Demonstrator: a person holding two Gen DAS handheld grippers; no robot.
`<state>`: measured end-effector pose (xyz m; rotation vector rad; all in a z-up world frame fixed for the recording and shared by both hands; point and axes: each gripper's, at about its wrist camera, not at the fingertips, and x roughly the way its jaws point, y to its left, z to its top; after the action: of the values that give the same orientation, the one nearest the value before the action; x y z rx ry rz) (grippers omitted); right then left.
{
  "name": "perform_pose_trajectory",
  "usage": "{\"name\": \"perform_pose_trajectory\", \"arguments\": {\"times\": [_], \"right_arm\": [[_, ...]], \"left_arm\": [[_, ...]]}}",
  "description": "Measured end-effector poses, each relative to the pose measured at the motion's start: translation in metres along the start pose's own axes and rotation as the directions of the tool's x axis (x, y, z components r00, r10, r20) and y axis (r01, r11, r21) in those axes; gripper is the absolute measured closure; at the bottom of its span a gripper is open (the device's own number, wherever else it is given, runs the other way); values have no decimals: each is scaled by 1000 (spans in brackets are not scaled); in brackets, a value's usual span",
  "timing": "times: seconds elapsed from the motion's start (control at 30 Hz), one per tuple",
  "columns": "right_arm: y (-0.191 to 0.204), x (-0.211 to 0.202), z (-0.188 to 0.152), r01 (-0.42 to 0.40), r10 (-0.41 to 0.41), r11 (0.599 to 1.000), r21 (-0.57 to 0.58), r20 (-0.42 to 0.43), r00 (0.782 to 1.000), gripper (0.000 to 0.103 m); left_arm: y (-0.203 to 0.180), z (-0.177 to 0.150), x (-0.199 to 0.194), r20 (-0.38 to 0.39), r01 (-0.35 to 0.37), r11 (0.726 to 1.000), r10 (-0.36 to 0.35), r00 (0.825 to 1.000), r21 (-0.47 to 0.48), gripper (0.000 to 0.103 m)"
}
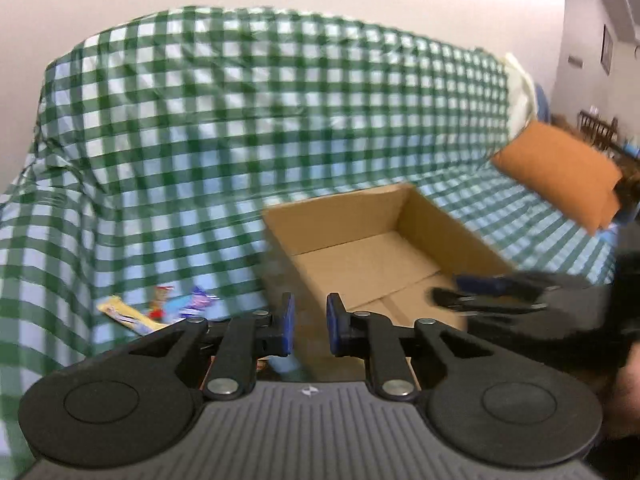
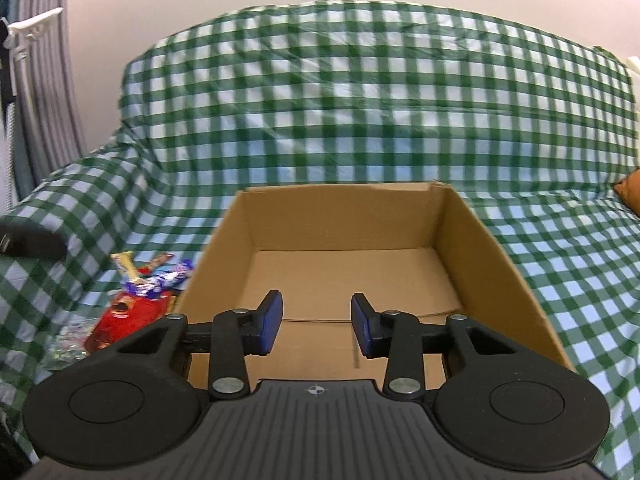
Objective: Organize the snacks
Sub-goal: 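Move both tools down to the snack pile beside the box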
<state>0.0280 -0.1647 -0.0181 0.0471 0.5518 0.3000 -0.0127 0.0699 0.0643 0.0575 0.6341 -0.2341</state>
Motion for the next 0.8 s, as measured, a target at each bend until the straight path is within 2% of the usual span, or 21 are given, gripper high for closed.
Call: {"name": "perform_pose_trajectory", "arguments": {"times": [0.1, 0.2, 0.23, 0.27, 0.3, 0.33, 0.37, 0.43, 0.53, 0.6, 0.67, 0.73, 0.8], "right_arm": [[6, -1, 3, -19, 20, 1000, -10, 13, 1000, 63], [15, -2, 4, -38, 39, 999, -28, 19, 999, 63], [17, 0, 4, -45, 46, 998, -39, 17, 999, 66], [21, 0, 3, -54, 55, 997, -54, 21, 998, 72], [25, -3, 3, -67, 69, 995, -71, 29, 997, 74], [29, -4, 3, -76, 80, 993, -92, 37, 996, 75], [35, -6, 3, -87, 92, 990, -111, 44, 995, 77], [48, -12, 4, -116, 128, 980, -159, 64, 990, 77], [81, -16, 9, -173, 196, 952, -252, 67, 978, 77], [113, -11, 8, -217, 240, 922, -320, 35, 970, 77], [142, 1, 3, -218, 233, 898, -383, -10, 973, 76], [166, 21, -6, -224, 215, 877, -424, -70, 974, 76], [183, 42, -18, -212, 176, 869, -447, -121, 977, 74]], "left_arm": [[43, -7, 20, -32, -43, 998, 42, 999, -49, 85], [84, -30, 36, -35, -66, 984, 61, 998, -166, 85], [96, -41, 40, -34, -67, 975, 61, 998, -210, 85], [109, -57, 47, -78, -73, 964, 54, 995, -257, 85], [119, -62, 53, -129, -102, 953, 67, 989, -287, 86], [125, -66, 51, -92, -100, 946, 75, 993, -308, 86], [129, -69, 52, -74, -84, 946, 64, 995, -314, 85], [133, -68, 63, -107, -89, 943, 58, 993, -319, 85], [133, -72, 70, -101, -76, 953, 49, 994, -292, 83], [136, -76, 83, -150, -86, 953, 43, 988, -289, 83], [139, -79, 88, -155, -97, 953, 54, 986, -286, 82], [148, -86, 90, -158, -97, 945, 50, 986, -311, 73], [155, -93, 94, -181, -111, 939, 53, 982, -326, 72]]}}
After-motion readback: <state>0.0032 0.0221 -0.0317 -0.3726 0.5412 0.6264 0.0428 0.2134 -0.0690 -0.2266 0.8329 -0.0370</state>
